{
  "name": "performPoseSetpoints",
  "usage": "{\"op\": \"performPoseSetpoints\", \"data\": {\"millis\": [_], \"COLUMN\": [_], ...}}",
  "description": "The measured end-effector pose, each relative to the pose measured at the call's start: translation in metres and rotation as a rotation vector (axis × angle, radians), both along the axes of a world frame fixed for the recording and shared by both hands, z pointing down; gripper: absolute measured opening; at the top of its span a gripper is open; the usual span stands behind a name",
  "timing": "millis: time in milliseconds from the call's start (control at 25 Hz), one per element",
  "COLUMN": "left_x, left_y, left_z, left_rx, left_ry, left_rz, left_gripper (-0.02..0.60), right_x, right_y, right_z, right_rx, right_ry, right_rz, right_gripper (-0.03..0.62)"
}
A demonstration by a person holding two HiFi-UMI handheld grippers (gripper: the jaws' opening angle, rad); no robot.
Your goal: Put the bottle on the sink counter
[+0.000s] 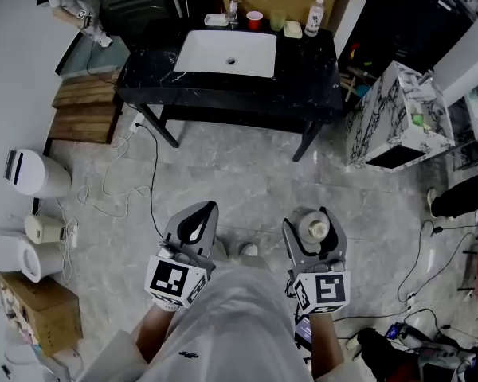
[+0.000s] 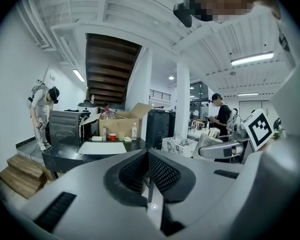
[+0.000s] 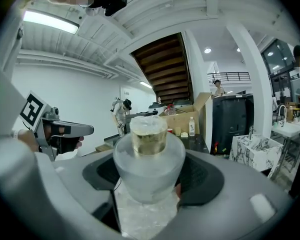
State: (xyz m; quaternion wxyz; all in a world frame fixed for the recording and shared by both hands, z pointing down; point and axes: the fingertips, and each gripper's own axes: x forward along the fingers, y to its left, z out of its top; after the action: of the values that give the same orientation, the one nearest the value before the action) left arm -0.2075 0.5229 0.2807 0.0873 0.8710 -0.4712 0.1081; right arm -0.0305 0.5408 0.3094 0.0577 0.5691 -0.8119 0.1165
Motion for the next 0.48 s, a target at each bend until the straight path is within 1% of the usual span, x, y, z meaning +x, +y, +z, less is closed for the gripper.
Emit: {"op": "performPoseSetpoints", "data": {"millis": [160, 480], "left_x": [0.017, 0.021], "left_y": [0.0, -0.016], "left_z": [0.008, 0.0], "left_rx": [-0.001, 0.002], "left_ry": [-0.034, -0.036], "left_rz": [0.027, 0.014], "left_gripper": [0.008, 0.008], "right_x": [0.019, 0.028], "right_y": [0.0, -0.022], "right_z": [-0.002, -0.013], "right_rx": [0.019, 0.036], "right_ry": [-0.009, 0.006], "right_rz": [0.012, -0.006], "right_gripper": [0.344, 0.344]}}
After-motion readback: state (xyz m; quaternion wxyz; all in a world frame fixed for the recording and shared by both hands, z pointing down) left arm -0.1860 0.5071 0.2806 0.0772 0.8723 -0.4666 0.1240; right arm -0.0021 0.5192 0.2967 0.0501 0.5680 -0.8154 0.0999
